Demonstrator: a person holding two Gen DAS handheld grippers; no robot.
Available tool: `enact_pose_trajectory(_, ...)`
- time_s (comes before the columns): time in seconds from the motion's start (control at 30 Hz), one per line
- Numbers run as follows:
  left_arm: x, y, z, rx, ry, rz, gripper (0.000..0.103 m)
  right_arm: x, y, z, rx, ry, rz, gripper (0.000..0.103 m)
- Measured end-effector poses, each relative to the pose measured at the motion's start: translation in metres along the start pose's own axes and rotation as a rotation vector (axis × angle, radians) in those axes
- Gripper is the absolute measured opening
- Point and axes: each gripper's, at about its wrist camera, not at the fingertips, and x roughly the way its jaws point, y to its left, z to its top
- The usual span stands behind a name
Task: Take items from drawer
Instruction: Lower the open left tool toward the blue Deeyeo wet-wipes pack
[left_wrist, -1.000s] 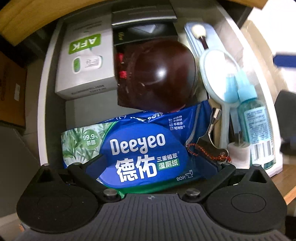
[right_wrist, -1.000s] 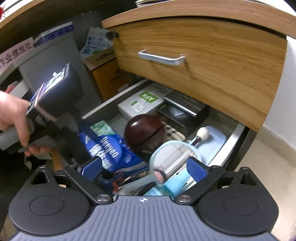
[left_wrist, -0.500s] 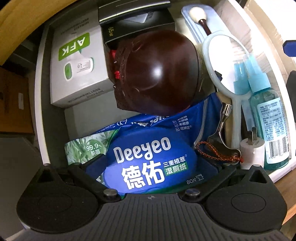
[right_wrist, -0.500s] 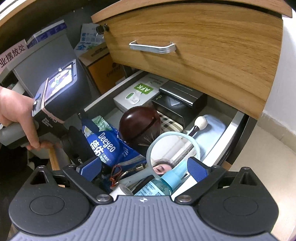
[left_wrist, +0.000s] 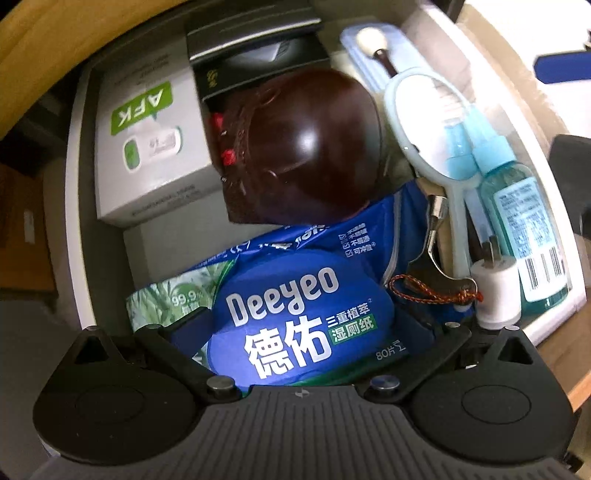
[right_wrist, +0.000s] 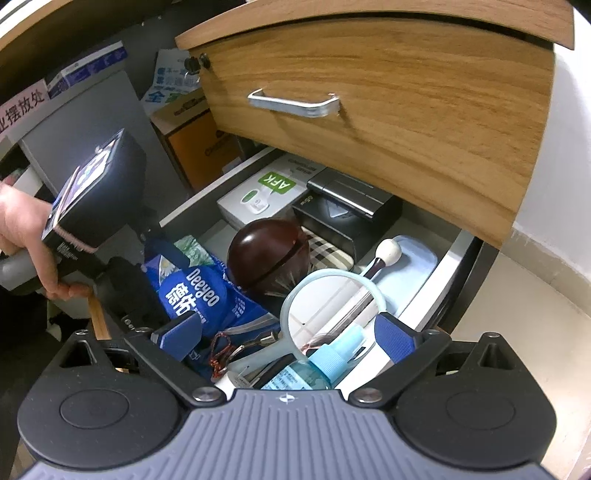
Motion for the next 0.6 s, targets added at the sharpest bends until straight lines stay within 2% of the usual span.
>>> enact_pose_trajectory(0.3, -0.004, 0.006, 0.001, 0.062, 0.007, -0.035, 0.103, -0.005, -0.007, 0.003, 0.031, -0.015, 0.002, 0.102)
enact_pose_trajectory(0.6, -0.004, 0.001, 0.013, 0.084, 0.098, 0.000, 0.103, -0.006, -0.015, 0.004, 0.068, -0.019, -0.016, 0.102)
